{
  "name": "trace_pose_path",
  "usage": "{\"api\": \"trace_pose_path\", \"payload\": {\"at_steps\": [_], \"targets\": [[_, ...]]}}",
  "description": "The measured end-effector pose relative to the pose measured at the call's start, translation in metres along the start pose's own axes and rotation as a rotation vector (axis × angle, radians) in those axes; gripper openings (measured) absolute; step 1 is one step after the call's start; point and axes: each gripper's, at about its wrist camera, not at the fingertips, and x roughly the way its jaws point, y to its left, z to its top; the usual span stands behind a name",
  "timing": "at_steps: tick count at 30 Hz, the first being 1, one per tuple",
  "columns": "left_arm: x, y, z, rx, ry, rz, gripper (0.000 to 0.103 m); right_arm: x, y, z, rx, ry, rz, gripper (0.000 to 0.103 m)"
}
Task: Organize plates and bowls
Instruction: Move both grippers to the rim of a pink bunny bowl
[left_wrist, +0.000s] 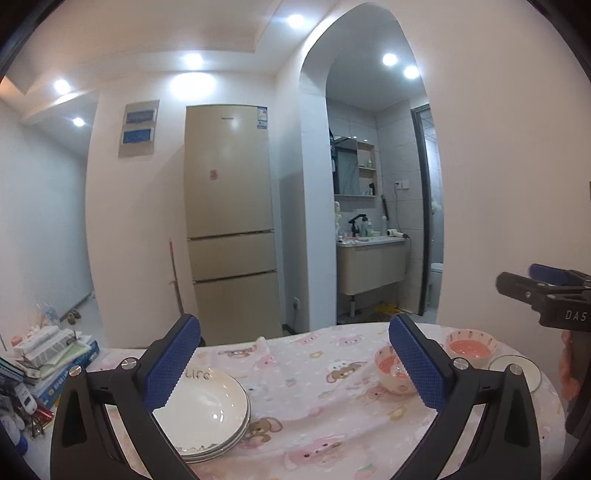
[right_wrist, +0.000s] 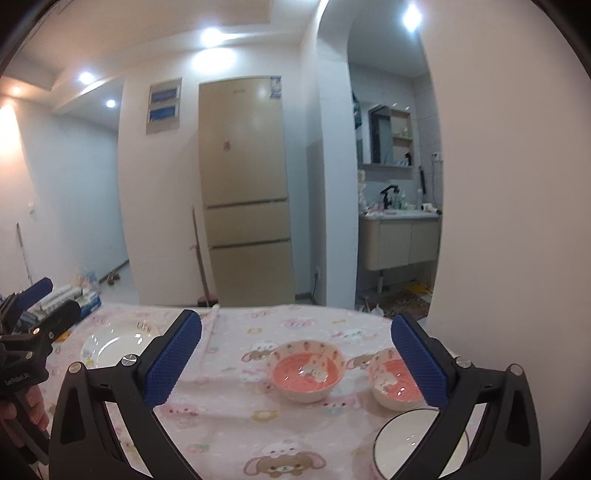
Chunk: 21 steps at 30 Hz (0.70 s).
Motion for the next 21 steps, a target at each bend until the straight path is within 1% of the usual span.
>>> {"api": "trace_pose_path", "payload": {"at_steps": [2,4,5,6,7,8,11,13,16,18,20,21], "targets": [[0.0,-0.008,0.002,0.019,-0.007,0.044,0.103,-0.001,-0.01,-0.002,0.01,0.002,-0.013,0.103],[0.0,-0.016,0.005,0.023,-0.008,0.059,0.103,-0.001,-0.02,-0.004,0.007,0.022,0.032,0.103],[0.0,-0.018,0.004,0.02,-0.007,0.059,0.103,0.0,-0.027,-0.006,0.012,0.04,0.082,0.102],[0.001,-0.021,0.005,0.014,0.0,0.06,0.103,0.001,-0.031,-0.008,0.027,0.051,0.097,0.102],[0.002,-0.023,0.005,0.007,0.005,0.06,0.103,0.001,-0.033,-0.011,0.036,0.063,0.091,0.103],[0.003,-0.024,0.005,-0.004,0.01,0.052,0.103,0.002,-0.037,-0.013,0.033,0.075,0.07,0.103],[0.01,-0.029,0.004,-0.035,0.022,-0.019,0.103,0.0,-0.04,-0.017,-0.004,0.087,0.011,0.103],[0.017,-0.034,0.004,-0.045,0.036,-0.038,0.103,-0.003,-0.045,-0.017,-0.009,0.088,0.03,0.102],[0.029,-0.043,0.005,-0.05,0.06,-0.067,0.103,-0.006,-0.057,-0.014,0.028,0.094,0.082,0.102],[0.036,-0.049,0.005,-0.056,0.075,-0.081,0.103,-0.006,-0.063,-0.012,0.024,0.096,0.08,0.098],[0.044,-0.056,0.005,-0.063,0.094,-0.093,0.103,-0.006,-0.068,-0.01,-0.003,0.095,0.047,0.09],[0.048,-0.059,0.006,-0.067,0.107,-0.098,0.103,-0.006,-0.07,-0.009,-0.014,0.095,0.034,0.089]]}}
